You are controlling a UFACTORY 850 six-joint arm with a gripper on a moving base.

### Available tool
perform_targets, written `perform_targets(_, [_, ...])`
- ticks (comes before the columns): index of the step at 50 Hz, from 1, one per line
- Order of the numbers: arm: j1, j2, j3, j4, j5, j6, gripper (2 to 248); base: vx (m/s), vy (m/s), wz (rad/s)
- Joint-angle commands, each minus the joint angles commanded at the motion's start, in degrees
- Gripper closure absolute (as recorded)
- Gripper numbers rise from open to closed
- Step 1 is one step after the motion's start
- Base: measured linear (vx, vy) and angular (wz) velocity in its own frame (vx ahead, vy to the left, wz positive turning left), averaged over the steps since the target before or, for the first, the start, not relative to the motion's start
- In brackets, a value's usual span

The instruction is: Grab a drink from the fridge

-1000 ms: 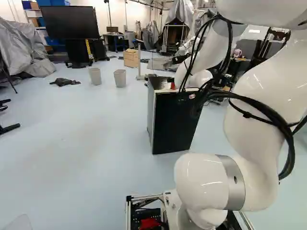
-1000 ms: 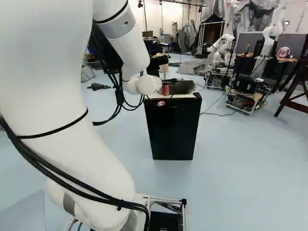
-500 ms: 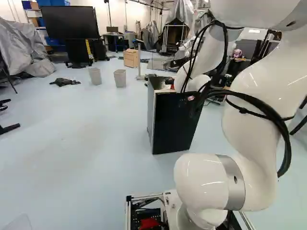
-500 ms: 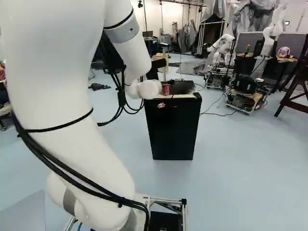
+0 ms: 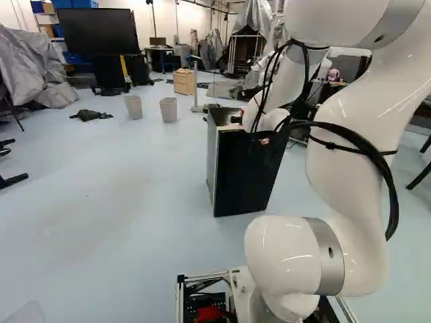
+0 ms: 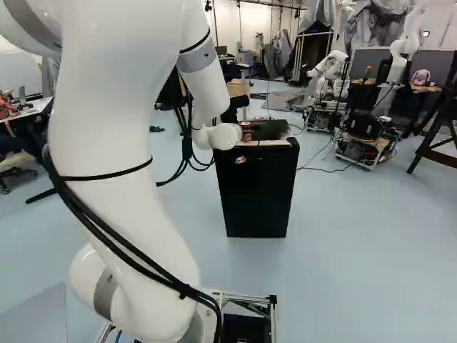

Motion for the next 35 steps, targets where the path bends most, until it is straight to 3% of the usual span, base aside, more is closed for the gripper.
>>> perform_targets(35, [-0.3,-6.9,-5.7,0.0,0.0,0.0,3,0.000,0.000,0.000])
